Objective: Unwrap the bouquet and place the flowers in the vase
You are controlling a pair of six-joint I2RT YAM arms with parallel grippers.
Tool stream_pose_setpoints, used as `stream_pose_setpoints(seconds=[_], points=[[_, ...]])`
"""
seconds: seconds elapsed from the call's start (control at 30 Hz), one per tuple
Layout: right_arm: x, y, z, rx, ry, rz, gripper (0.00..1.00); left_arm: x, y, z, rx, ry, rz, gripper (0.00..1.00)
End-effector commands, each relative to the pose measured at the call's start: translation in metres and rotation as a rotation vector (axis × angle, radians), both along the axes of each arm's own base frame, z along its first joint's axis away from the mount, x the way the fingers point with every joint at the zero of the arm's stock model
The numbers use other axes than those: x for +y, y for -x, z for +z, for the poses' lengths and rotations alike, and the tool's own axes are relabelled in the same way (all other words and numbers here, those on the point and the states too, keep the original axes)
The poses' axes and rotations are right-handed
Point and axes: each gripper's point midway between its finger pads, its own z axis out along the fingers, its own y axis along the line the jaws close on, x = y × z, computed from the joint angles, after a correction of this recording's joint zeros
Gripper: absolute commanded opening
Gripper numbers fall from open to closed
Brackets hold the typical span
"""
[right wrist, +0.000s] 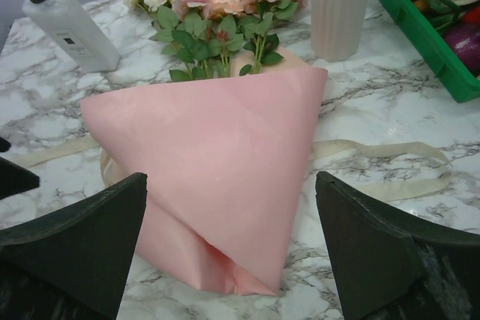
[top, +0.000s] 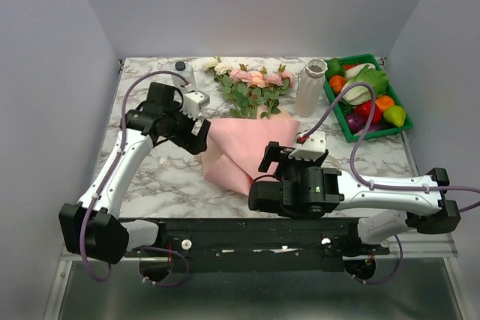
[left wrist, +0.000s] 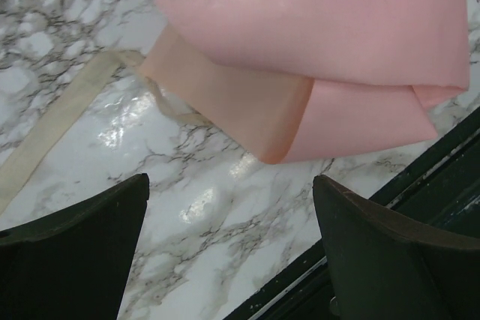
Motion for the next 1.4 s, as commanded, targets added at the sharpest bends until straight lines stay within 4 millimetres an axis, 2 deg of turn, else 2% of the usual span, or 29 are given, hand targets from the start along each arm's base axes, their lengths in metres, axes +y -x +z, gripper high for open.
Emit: stream_pose_setpoints(seconds=[0.0, 0.07, 0.1, 0.27, 0.3, 0.4, 0.53, 0.67, 0.7, 0.77, 0.8, 0.83, 0.9, 0.93, 1.0, 1.03, 1.1, 1.13, 1.17, 1.23, 1.3, 1.33, 1.37], points=[[-0.027, 0.003, 0.003, -0.001, 0.131, 0.0, 1.0, -0.028, -0.012, -0.04, 0.081, -0.044, -0.002, 0.99], [-0.041, 0.004, 0.006, 0.004, 0.09, 0.001, 1.0, -0.034, -0.023, -0.048, 0.109, -0.038, 0.015, 0.99], [-0.047, 0.004, 0.008, 0.004, 0.079, 0.0, 1.0, -0.036, -0.027, -0.06, 0.151, -0.048, 0.018, 0.99], [-0.08, 0.007, 0.021, -0.001, -0.006, 0.006, 1.0, -0.051, -0.049, -0.065, 0.179, -0.005, 0.019, 0.99], [-0.084, 0.007, 0.023, -0.003, -0.002, 0.009, 1.0, -0.053, -0.052, -0.072, 0.207, -0.004, 0.013, 0.99], [-0.091, 0.006, 0.027, -0.016, 0.001, 0.01, 1.0, -0.071, -0.059, -0.065, 0.214, 0.048, -0.046, 0.99], [-0.096, 0.005, 0.029, -0.034, 0.016, 0.01, 1.0, -0.106, -0.065, -0.04, 0.161, 0.106, -0.158, 0.99], [-0.107, 0.005, 0.034, -0.048, -0.018, 0.004, 1.0, -0.141, -0.068, -0.042, 0.119, 0.053, -0.231, 0.99], [-0.109, 0.005, 0.036, -0.05, -0.029, 0.004, 1.0, -0.155, -0.064, -0.051, 0.128, 0.023, -0.258, 0.99], [-0.117, 0.004, 0.039, -0.061, -0.041, 0.002, 1.0, -0.172, -0.064, -0.049, 0.116, 0.021, -0.288, 0.99], [-0.12, 0.004, 0.041, -0.065, -0.045, 0.002, 1.0, -0.188, -0.057, -0.059, 0.132, 0.003, -0.323, 0.99], [-0.123, 0.004, 0.043, -0.07, -0.04, 0.002, 1.0, -0.198, -0.058, -0.054, 0.115, 0.002, -0.342, 0.99], [-0.128, 0.004, 0.049, -0.082, -0.054, 0.0, 1.0, -0.215, -0.052, -0.063, 0.123, -0.024, -0.382, 0.99], [-0.131, 0.004, 0.051, -0.085, -0.048, 0.001, 1.0, -0.232, -0.048, -0.056, 0.096, -0.023, -0.421, 0.99], [-0.134, 0.003, 0.059, -0.096, -0.052, -0.001, 1.0, -0.244, -0.045, -0.058, 0.108, -0.028, -0.446, 0.99], [-0.135, 0.003, 0.061, -0.099, -0.043, 0.002, 1.0, -0.258, -0.044, -0.043, 0.08, -0.004, -0.474, 0.99], [-0.14, 0.003, 0.069, -0.111, -0.058, -0.003, 1.0, -0.267, -0.038, -0.034, 0.085, 0.013, -0.507, 0.99], [-0.142, 0.002, 0.07, -0.115, -0.049, -0.005, 1.0, -0.274, -0.036, -0.023, 0.066, 0.032, -0.522, 0.99], [-0.145, 0.002, 0.074, -0.126, -0.057, -0.009, 1.0, -0.282, -0.026, -0.017, 0.069, 0.05, -0.556, 0.99], [-0.152, 0.001, 0.08, -0.144, -0.04, -0.011, 1.0, -0.291, -0.016, 0.0, 0.049, 0.08, -0.601, 0.99], [-0.148, -0.001, 0.09, -0.174, -0.081, -0.024, 1.0, -0.297, 0.005, 0.014, 0.065, 0.114, -0.666, 0.99], [-0.156, -0.001, 0.087, -0.183, 0.017, -0.016, 1.0, -0.297, 0.01, 0.017, 0.071, 0.122, -0.679, 0.99], [-0.15, -0.002, 0.1, -0.208, -0.087, -0.047, 1.0, -0.297, 0.013, 0.021, 0.068, 0.135, -0.681, 0.99]])
